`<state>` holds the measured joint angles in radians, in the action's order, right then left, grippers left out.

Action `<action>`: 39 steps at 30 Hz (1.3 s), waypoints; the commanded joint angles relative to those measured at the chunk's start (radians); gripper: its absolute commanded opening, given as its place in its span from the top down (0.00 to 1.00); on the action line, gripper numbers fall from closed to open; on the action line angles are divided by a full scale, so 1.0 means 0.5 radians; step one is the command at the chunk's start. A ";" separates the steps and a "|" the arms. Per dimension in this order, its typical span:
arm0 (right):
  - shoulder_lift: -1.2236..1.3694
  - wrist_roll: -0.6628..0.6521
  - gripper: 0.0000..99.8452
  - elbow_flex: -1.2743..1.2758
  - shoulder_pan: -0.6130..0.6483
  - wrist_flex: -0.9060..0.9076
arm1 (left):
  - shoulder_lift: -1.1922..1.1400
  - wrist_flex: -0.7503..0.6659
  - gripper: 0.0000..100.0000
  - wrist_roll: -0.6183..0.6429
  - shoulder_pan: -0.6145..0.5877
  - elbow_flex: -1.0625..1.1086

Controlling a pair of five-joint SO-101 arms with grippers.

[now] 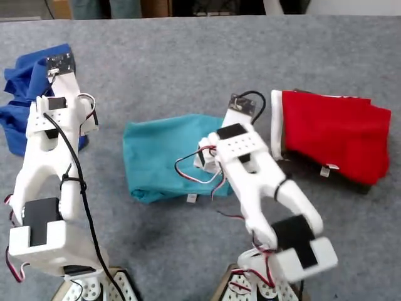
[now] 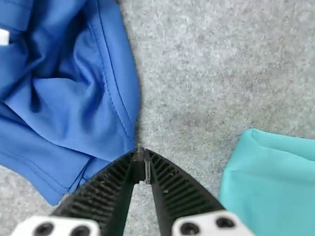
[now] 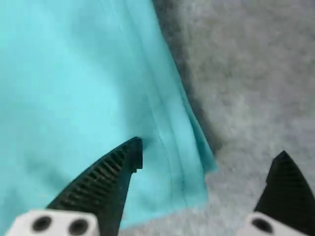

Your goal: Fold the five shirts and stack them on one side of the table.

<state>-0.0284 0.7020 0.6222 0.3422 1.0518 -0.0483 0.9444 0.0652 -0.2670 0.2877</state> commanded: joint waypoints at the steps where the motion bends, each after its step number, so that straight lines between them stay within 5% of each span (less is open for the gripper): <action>1: 0.170 0.052 0.60 -0.008 0.021 -0.132 | 0.015 -0.052 0.97 0.003 -0.011 -0.014; 7: 0.370 0.058 0.61 -0.041 0.021 -0.141 | 0.015 -0.077 0.97 -0.003 -0.014 0.002; 14: 0.373 0.034 0.85 -0.041 0.021 -0.132 | 0.015 -0.077 0.97 -0.003 -0.023 0.002; 21: 0.373 -0.031 0.95 -0.057 0.018 -0.037 | 0.015 -0.077 0.97 -0.003 -0.026 -0.002; 28: 0.373 -0.031 0.95 -0.269 0.018 0.187 | 0.025 -0.064 0.95 0.006 -0.008 -0.017; 34: 0.385 -0.034 0.96 -0.361 0.018 0.239 | 0.018 0.181 0.76 0.086 0.140 -0.186; 39: 0.388 -0.021 0.96 -0.354 0.009 0.242 | 0.015 0.304 0.75 0.209 0.367 -0.296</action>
<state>0.1649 0.6958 0.4687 0.3391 1.1577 -0.0483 1.0779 0.1404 -0.1381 0.2002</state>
